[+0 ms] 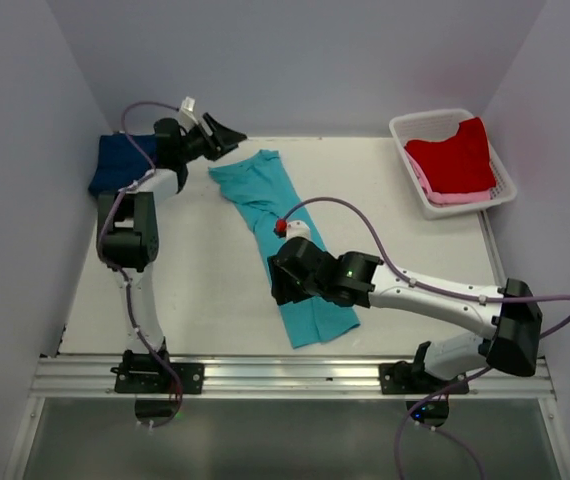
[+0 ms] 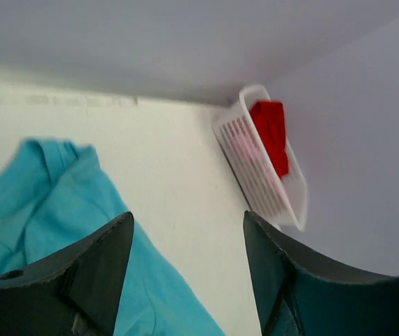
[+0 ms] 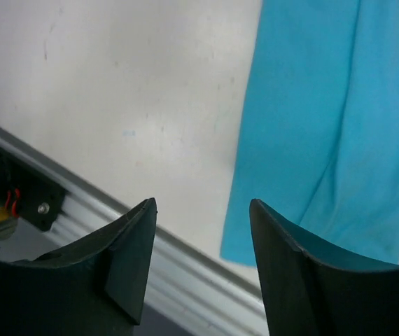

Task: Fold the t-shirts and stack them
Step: Fold the tshirt

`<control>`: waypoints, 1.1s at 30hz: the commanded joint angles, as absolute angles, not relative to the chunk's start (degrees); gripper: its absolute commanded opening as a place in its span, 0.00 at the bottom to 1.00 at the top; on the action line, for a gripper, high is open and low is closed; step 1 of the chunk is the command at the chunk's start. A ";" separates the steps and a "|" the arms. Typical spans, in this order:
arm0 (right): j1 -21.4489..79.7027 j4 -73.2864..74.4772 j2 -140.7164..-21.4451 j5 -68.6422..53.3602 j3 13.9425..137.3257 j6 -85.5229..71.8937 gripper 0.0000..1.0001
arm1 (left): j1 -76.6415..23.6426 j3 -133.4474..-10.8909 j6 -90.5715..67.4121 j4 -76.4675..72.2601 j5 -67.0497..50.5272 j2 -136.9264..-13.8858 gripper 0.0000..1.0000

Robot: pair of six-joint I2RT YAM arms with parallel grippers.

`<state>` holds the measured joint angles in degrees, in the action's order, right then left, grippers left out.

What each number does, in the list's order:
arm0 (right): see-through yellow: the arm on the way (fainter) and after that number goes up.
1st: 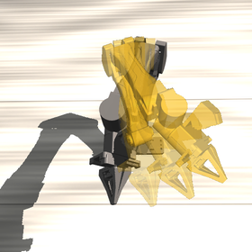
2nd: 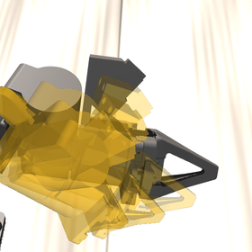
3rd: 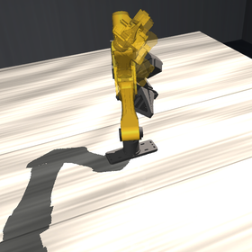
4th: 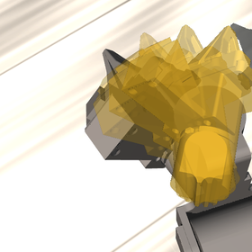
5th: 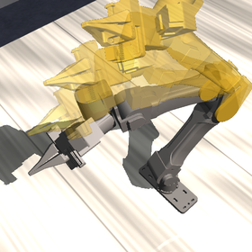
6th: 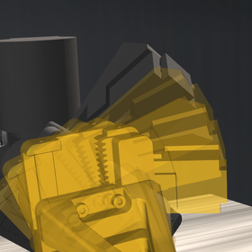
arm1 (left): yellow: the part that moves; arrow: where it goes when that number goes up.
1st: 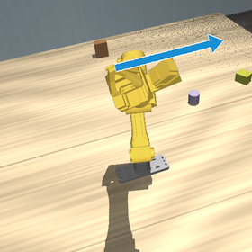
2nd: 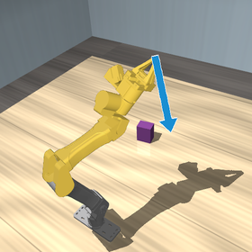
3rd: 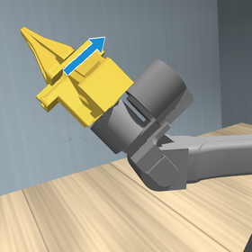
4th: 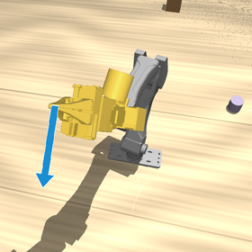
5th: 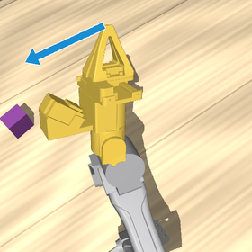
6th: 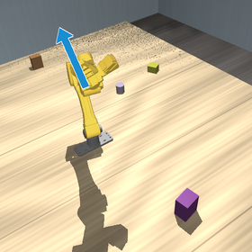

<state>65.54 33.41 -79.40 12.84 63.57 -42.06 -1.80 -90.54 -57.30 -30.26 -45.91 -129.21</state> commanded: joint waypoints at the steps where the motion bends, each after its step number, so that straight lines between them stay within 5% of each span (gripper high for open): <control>1: 64.60 36.74 -83.92 26.35 73.53 -29.72 0.62 | -5.44 -87.38 -26.99 -12.76 -22.13 -107.19 0.68; 4: 62.32 35.60 -90.16 28.65 80.03 -24.44 0.71 | -7.38 -82.19 -27.60 -12.04 -16.81 -99.44 0.68; 12: 50.13 27.60 -100.36 22.17 88.67 -14.16 0.75 | -8.35 -62.80 -29.26 -5.10 -5.11 -77.81 0.68; 17: 44.13 35.82 -118.50 16.55 109.56 -10.56 0.73 | -10.63 -50.29 -31.46 -0.45 -2.64 -60.05 0.68; 20: 42.72 43.30 -131.60 10.40 126.61 -8.27 0.59 | -12.30 -44.75 -32.17 4.29 -1.85 -52.14 0.67; 24: 41.49 46.93 -141.14 5.37 140.70 -9.05 0.00 | -13.10 -41.93 -32.34 9.31 -2.02 -45.28 0.66; 33: 40.43 41.92 -144.57 -6.06 137.80 -13.18 0.00 | -13.36 -39.29 -31.99 15.21 -1.58 -40.96 0.65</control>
<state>40.82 42.02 -143.44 0.30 135.74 -12.16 -12.95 -40.53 -32.21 12.49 -2.81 -41.50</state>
